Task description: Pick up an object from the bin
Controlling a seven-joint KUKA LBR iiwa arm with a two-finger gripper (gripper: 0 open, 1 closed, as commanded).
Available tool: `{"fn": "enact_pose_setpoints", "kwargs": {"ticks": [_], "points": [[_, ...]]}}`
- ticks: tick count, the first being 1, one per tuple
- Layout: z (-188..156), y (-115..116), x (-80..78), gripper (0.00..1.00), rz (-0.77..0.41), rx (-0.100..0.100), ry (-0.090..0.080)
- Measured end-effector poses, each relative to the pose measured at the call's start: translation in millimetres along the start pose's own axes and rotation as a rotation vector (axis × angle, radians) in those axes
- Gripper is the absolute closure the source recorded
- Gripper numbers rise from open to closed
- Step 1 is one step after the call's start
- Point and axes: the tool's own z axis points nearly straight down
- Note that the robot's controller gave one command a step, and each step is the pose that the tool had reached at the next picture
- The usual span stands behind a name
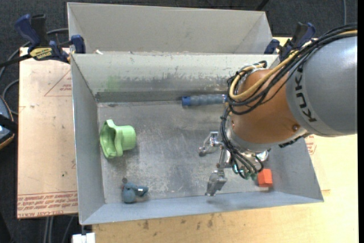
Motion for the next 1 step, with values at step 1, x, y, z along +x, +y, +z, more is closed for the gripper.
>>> {"fn": "enact_pose_setpoints", "kwargs": {"ticks": [1], "points": [[55.7,-98.8,-7.8,0.0,0.069,-0.003,-0.021]]}}
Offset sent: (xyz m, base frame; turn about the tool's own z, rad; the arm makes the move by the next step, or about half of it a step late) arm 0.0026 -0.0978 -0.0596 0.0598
